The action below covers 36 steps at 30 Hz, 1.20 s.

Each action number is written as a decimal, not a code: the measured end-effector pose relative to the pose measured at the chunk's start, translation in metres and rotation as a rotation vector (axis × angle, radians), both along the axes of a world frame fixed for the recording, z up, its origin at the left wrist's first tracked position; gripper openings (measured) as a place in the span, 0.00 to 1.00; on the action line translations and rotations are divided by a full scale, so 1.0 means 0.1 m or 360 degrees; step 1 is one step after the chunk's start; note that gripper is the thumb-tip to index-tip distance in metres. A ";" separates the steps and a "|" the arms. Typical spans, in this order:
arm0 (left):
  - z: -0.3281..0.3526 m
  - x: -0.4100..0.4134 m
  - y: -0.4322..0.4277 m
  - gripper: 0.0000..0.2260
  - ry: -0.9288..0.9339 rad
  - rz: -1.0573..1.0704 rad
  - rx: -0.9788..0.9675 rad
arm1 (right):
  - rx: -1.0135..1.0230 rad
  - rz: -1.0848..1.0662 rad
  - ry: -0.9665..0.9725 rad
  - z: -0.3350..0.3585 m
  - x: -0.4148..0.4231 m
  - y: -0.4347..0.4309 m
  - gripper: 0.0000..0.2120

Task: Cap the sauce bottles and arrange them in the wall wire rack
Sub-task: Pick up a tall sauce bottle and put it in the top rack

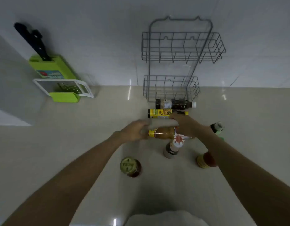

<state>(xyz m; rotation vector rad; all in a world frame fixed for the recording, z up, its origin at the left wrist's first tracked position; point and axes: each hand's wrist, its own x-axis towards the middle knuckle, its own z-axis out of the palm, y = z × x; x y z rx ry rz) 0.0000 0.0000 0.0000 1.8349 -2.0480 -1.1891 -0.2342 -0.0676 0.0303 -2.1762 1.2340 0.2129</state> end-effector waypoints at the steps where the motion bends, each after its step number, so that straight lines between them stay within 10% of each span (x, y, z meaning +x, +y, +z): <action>1: -0.06 -0.02 -0.03 0.27 -0.0048 -0.0092 -0.0037 | 0.0021 0.0039 0.0079 -0.04 0.03 -0.02 0.26; 8: -0.15 -0.03 -0.18 0.09 -0.0302 -0.0269 -0.0061 | -0.0135 0.0166 0.0478 -0.17 0.10 0.05 0.17; 13: 0.18 0.09 -0.28 0.05 0.0222 0.0047 0.0108 | -0.0314 0.0008 0.0620 -0.24 0.11 0.12 0.33; 19: 0.62 0.03 -0.42 0.13 0.0919 0.0519 -0.0114 | -0.0275 -0.0489 -0.0047 -0.08 0.01 0.00 0.33; 27: 1.03 0.09 -0.82 0.22 0.0785 0.1085 -0.0708 | -0.0011 -0.0578 -0.1578 1.30 -0.03 -0.35 0.19; 36: 1.35 -0.09 -1.07 0.38 0.0864 0.0836 -0.0521 | -0.0599 -0.0861 -0.1728 1.86 0.56 -1.03 0.28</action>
